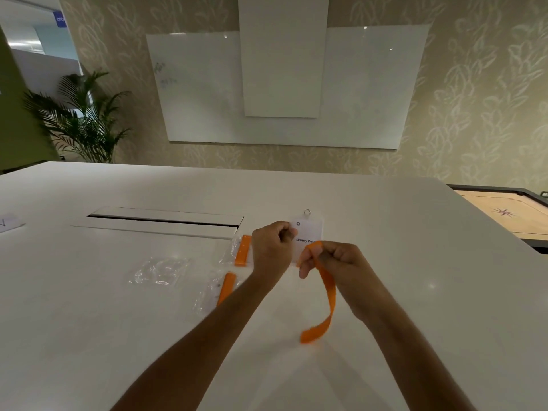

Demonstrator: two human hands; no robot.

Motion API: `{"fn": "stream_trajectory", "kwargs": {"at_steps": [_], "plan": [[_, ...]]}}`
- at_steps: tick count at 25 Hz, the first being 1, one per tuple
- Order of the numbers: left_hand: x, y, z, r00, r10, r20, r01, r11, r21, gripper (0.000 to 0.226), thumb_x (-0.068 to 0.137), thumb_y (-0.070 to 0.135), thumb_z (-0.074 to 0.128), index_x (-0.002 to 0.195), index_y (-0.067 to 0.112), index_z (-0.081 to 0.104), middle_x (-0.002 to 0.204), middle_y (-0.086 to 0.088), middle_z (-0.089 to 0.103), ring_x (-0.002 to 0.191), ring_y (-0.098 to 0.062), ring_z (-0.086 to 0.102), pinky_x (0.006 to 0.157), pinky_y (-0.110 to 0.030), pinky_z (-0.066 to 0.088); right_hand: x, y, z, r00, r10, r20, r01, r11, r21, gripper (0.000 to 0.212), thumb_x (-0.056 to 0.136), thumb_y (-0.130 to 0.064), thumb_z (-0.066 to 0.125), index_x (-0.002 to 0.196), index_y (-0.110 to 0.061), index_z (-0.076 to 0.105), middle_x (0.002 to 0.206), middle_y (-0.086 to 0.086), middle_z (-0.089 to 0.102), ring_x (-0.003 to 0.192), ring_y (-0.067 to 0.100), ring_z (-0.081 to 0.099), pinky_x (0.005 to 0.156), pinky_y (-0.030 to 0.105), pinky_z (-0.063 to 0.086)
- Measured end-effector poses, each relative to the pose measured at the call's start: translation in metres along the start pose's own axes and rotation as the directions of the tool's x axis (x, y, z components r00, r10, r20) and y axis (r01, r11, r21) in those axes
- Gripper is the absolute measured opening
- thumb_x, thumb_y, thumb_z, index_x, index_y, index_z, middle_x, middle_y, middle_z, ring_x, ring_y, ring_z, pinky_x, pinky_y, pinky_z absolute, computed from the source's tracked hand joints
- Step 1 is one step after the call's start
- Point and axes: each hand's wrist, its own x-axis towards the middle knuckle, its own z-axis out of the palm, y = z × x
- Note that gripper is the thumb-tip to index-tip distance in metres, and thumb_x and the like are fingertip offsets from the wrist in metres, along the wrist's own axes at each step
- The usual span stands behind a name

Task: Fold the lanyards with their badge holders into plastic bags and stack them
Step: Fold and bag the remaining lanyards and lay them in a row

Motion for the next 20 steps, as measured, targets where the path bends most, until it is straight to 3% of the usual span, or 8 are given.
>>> {"fn": "stream_trajectory", "kwargs": {"at_steps": [3, 7, 11, 15, 17, 20], "plan": [[-0.009, -0.002, 0.006, 0.999, 0.035, 0.021, -0.036, 0.998, 0.045, 0.024, 0.086, 0.011, 0.061, 0.062, 0.009, 0.058, 0.055, 0.006, 0.050, 0.045, -0.004, 0.042, 0.048, -0.006, 0.034, 0.004, -0.012, -0.007, 0.996, -0.045, -0.078, 0.051, 0.996, 0.078, 0.035, 0.100, -0.007, 0.039, 0.083, -0.006, 0.070, 0.074, 0.009, 0.074, 0.078, 0.015, 0.069, 0.072, 0.017, 0.051], [-0.018, -0.013, 0.012, 0.995, -0.002, 0.103, -0.006, 0.997, 0.077, 0.022, 0.088, 0.024, 0.061, 0.074, 0.008, 0.065, 0.068, 0.002, 0.063, 0.059, -0.010, 0.057, 0.061, -0.018, 0.046, 0.010, -0.024, -0.017, 0.984, -0.103, -0.142, 0.116, 0.990, 0.084, 0.034, 0.101, -0.012, 0.038, 0.088, -0.006, 0.069, 0.082, 0.009, 0.076, 0.082, 0.011, 0.070, 0.072, 0.013, 0.049], [-0.023, -0.015, 0.012, 0.989, 0.010, 0.145, -0.032, 0.988, 0.152, 0.027, 0.086, 0.034, 0.059, 0.087, 0.008, 0.066, 0.093, -0.002, 0.072, 0.078, -0.014, 0.066, 0.078, -0.015, 0.045, 0.024, -0.036, -0.028, 0.958, -0.189, -0.215, 0.198, 0.980, 0.020, 0.032, 0.100, -0.011, 0.039, 0.091, -0.006, 0.069, 0.088, 0.006, 0.077, 0.094, 0.017, 0.070, 0.089, 0.023, 0.048], [-0.024, -0.015, 0.013, 0.986, 0.056, 0.158, -0.080, 0.985, 0.150, 0.025, 0.086, 0.033, 0.060, 0.088, 0.009, 0.068, 0.092, -0.002, 0.073, 0.076, -0.009, 0.064, 0.076, -0.006, 0.039, 0.038, -0.049, -0.038, 0.923, -0.285, -0.260, 0.280, 0.958, -0.057, 0.030, 0.100, -0.012, 0.039, 0.095, -0.010, 0.069, 0.094, 0.001, 0.076, 0.098, 0.012, 0.069, 0.087, 0.013, 0.047], [-0.024, -0.013, 0.014, 0.983, 0.067, 0.171, -0.089, 0.987, 0.130, 0.023, 0.087, 0.032, 0.060, 0.089, 0.011, 0.069, 0.091, -0.001, 0.073, 0.074, -0.006, 0.062, 0.076, -0.004, 0.040, 0.048, -0.051, -0.044, 0.904, -0.315, -0.288, 0.300, 0.949, -0.097, 0.029, 0.100, -0.013, 0.041, 0.093, -0.015, 0.070, 0.096, -0.001, 0.075, 0.099, 0.010, 0.069, 0.090, 0.020, 0.048], [-0.024, -0.010, 0.016, 0.975, 0.106, 0.194, -0.122, 0.990, 0.071, 0.020, 0.088, 0.030, 0.060, 0.086, 0.012, 0.069, 0.087, -0.001, 0.072, 0.071, -0.008, 0.062, 0.077, -0.017, 0.052, 0.065, -0.050, -0.055, 0.891, -0.335, -0.306, 0.308, 0.942, -0.134, 0.028, 0.099, -0.012, 0.044, 0.090, -0.019, 0.069, 0.096, 0.002, 0.074, 0.099, 0.014, 0.069, 0.095, 0.033, 0.050]]}}
